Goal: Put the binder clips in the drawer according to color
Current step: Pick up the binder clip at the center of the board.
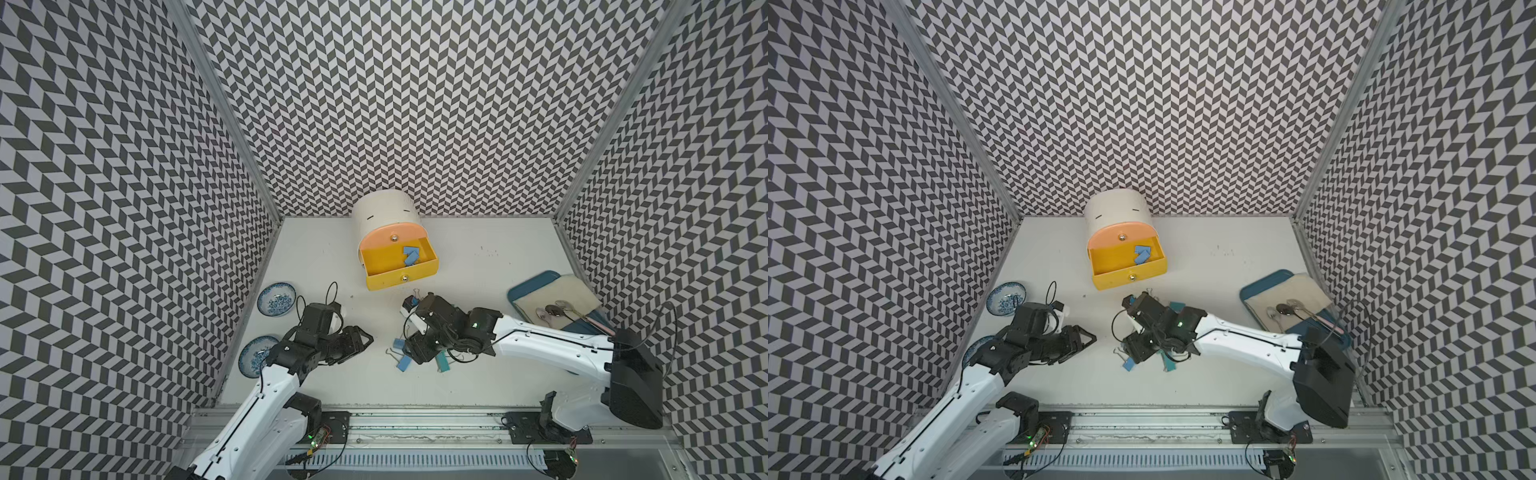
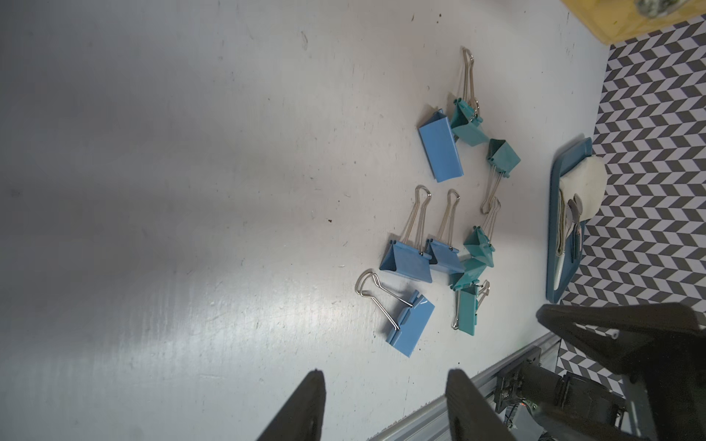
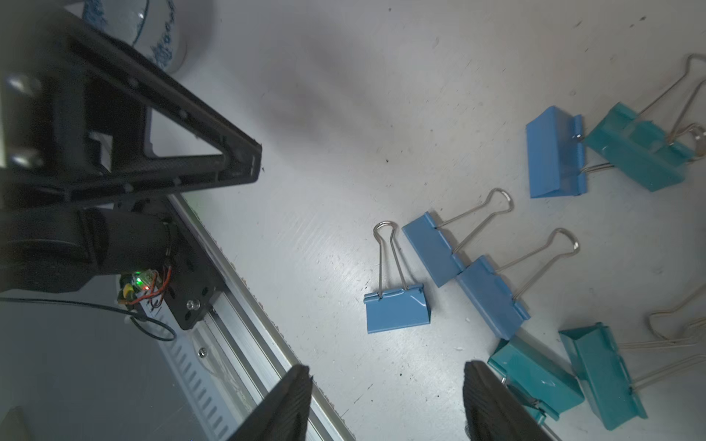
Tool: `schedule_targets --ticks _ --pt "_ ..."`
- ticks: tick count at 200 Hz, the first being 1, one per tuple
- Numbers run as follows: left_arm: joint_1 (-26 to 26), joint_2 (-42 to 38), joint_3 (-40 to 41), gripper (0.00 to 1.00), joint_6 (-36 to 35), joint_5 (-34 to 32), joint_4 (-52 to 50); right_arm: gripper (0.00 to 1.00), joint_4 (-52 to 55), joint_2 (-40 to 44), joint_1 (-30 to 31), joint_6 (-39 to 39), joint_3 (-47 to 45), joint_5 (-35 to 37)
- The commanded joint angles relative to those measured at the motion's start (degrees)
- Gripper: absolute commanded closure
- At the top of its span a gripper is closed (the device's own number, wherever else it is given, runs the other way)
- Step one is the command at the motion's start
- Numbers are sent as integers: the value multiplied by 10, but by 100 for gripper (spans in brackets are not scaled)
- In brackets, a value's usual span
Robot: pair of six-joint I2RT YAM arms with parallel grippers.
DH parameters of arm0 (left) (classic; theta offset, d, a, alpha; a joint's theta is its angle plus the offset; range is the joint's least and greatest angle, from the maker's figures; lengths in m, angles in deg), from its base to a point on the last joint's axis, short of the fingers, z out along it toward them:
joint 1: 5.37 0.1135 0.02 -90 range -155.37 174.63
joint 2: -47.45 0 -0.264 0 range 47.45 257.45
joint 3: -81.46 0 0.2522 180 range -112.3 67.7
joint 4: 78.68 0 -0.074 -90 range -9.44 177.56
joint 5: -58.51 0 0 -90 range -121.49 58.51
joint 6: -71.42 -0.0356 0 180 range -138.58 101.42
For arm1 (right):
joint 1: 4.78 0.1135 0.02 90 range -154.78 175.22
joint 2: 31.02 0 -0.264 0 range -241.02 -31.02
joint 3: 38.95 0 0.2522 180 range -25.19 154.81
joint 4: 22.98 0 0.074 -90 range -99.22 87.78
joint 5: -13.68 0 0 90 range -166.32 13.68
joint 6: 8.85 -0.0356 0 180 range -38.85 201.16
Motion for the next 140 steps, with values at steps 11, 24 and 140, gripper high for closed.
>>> schedule_targets --ticks 11,24,140 --pt "-1 -20 19 45 7 4 15 29 -36 -32 24 9 -12 3" --pt "-1 -28 28 45 14 6 17 28 -36 -47 32 10 -13 11" --pt "2 -73 55 44 42 4 7 23 -25 -131 54 43 16 80"
